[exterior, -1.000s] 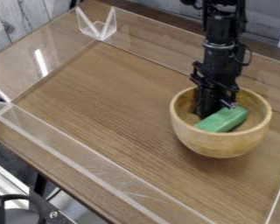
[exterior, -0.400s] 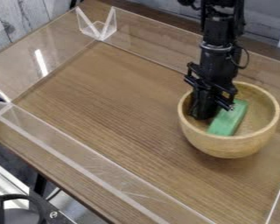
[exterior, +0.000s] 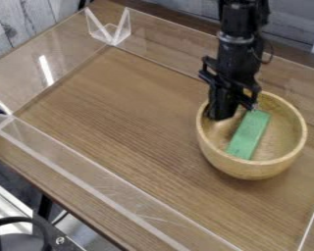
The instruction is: Put the green block in the brown bowl
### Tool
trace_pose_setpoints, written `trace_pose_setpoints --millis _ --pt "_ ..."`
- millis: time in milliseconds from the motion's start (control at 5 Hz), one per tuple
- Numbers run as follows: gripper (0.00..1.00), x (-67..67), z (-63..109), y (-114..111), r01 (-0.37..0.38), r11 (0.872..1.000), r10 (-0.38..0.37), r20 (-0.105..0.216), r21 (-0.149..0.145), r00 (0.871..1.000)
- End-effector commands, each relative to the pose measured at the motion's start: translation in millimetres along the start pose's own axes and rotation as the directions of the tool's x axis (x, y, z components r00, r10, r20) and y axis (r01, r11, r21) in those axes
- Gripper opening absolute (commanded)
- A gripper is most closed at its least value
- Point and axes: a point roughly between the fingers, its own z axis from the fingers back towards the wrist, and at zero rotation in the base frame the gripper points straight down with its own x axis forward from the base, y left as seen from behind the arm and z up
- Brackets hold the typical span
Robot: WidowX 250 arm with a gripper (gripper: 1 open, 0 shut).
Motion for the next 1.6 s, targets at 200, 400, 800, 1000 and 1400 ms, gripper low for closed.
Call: trace_pose_setpoints --millis 200,400,800,1000,1400 --pt "0.00 -13.5 34.1 19 -0.129 0.992 0.130 0.116 -0.018 0.985" --pt "0.00 -21.5 28.7 24 -0.162 0.986 0.164 0.127 -0.027 0.978" --pt "0.00 -35.7 10.4 35 -0.205 0.977 0.209 0.110 -0.052 0.972" --pt "1.00 -41.6 3.4 41 -0.220 0.973 0.226 0.093 -0.067 0.970" --pt "0.00 -29.2 -13.8 47 -0.291 0.955 0.294 0.061 -0.053 0.954"
